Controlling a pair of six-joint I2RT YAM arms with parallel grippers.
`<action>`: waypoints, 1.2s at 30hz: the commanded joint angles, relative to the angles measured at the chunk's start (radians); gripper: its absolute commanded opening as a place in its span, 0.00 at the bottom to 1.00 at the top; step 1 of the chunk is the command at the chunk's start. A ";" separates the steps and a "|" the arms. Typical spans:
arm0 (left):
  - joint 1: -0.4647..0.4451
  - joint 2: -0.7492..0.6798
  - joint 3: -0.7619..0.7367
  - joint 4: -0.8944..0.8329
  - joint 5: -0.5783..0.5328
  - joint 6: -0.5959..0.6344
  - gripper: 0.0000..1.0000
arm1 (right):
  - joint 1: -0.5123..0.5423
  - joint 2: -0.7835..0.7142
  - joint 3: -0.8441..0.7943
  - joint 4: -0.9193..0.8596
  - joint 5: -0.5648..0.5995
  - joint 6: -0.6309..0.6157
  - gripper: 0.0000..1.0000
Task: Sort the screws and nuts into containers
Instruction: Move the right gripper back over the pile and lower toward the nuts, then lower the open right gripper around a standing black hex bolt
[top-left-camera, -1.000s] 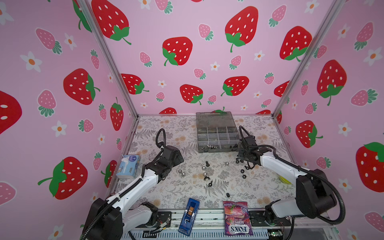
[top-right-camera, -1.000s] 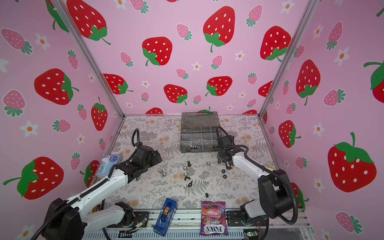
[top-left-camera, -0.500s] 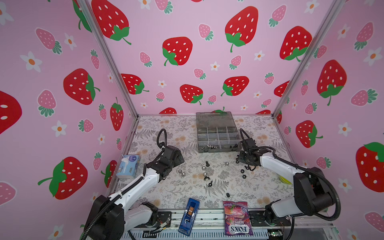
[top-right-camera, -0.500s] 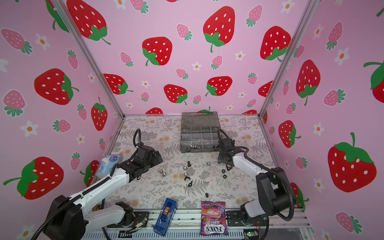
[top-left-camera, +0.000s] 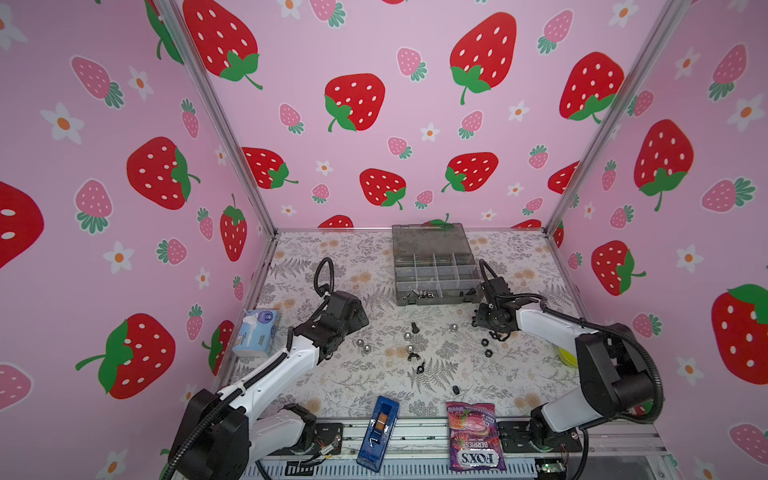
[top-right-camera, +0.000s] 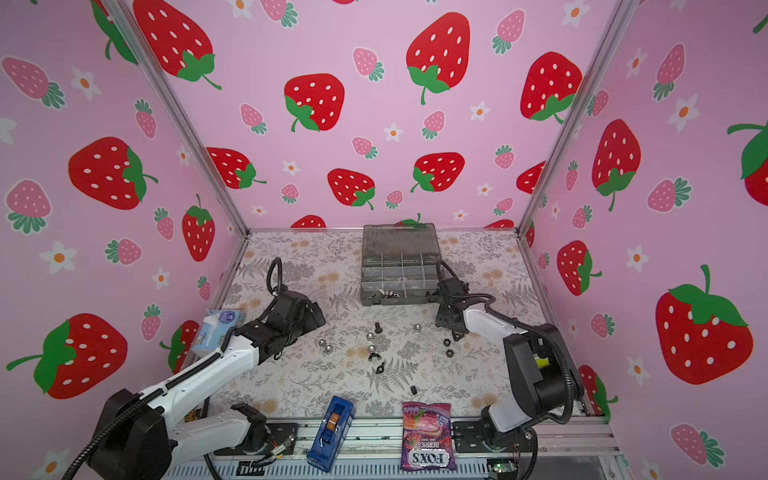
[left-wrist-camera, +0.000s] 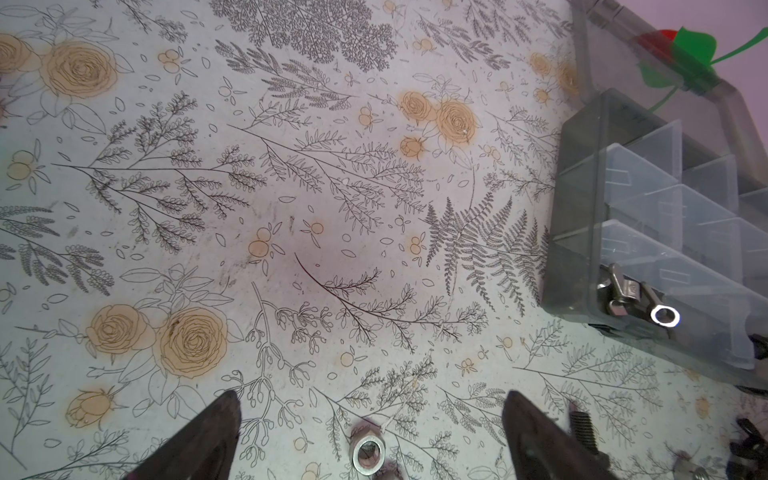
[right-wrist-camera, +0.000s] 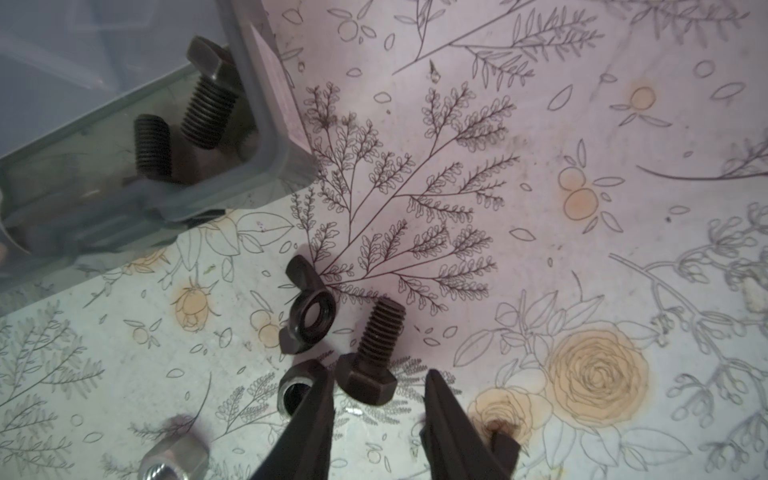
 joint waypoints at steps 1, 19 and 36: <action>0.005 0.009 0.012 0.000 -0.003 -0.010 0.99 | -0.008 0.022 -0.016 0.024 -0.009 -0.006 0.39; 0.004 0.006 0.005 -0.002 -0.003 -0.015 0.99 | -0.030 0.071 -0.029 0.062 -0.018 -0.021 0.37; 0.008 -0.003 -0.002 -0.009 -0.019 -0.016 0.99 | -0.033 0.081 -0.035 0.074 -0.034 -0.020 0.19</action>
